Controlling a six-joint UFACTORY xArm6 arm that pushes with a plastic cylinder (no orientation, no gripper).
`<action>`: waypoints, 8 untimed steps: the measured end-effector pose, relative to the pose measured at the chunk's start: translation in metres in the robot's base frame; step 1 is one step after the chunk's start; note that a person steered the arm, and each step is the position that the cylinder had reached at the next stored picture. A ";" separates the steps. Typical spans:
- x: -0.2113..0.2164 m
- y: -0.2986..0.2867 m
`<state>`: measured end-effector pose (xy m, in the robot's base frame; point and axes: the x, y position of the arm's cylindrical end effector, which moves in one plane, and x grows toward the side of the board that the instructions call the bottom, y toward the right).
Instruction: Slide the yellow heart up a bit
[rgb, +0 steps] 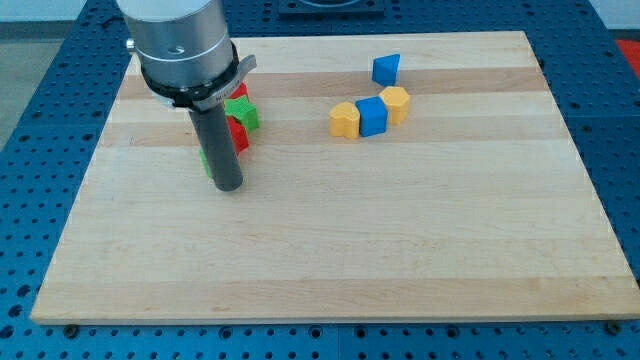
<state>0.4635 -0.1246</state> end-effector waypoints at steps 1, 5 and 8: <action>0.002 0.004; 0.014 0.123; -0.050 0.113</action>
<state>0.4132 -0.0116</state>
